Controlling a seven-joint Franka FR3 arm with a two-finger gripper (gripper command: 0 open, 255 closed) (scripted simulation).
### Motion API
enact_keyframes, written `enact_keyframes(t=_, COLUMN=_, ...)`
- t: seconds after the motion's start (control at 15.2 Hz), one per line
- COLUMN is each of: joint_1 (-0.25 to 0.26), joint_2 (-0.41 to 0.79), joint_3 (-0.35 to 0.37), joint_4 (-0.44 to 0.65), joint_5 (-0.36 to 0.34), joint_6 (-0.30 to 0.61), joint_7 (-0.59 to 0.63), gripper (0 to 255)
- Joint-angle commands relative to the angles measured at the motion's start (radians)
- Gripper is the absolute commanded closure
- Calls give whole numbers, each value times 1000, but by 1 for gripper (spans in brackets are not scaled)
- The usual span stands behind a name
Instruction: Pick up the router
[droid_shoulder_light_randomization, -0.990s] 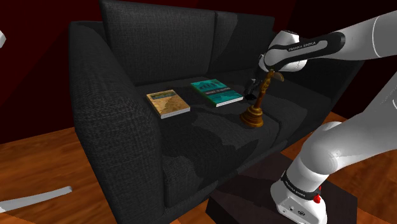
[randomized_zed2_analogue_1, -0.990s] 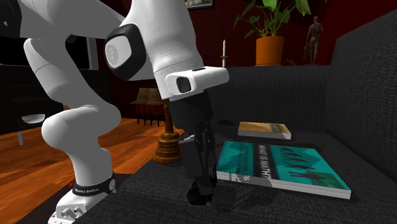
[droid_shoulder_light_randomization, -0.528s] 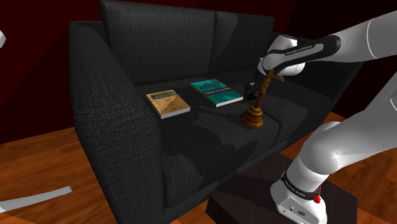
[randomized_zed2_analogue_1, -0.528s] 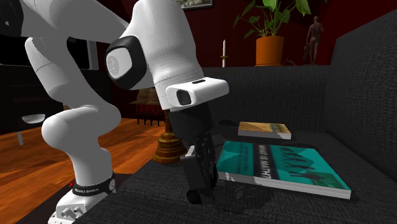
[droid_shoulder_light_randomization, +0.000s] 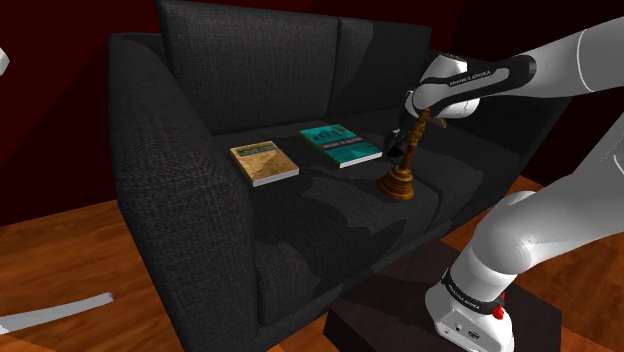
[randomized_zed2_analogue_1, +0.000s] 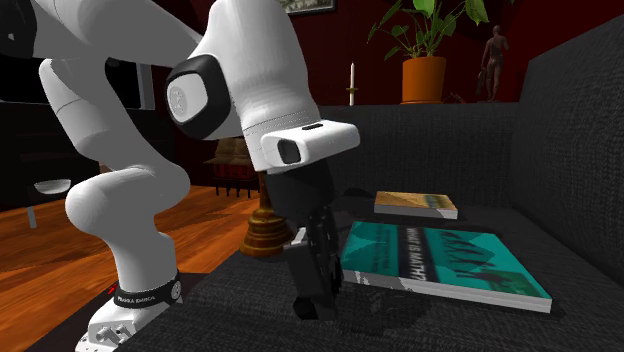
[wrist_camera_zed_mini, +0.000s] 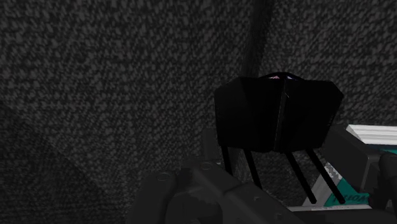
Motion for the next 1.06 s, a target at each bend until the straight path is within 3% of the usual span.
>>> enact_keyframes(t=0.0, joint_1=-1, joint_2=-11, joint_3=5, joint_4=13, joint_5=-1, joint_6=-24, joint_7=3, gripper=255)
enact_keyframes(t=0.99, joint_1=-5, joint_2=-74, joint_3=43, joint_4=146, joint_5=0, joint_6=-219, joint_7=23, gripper=255)
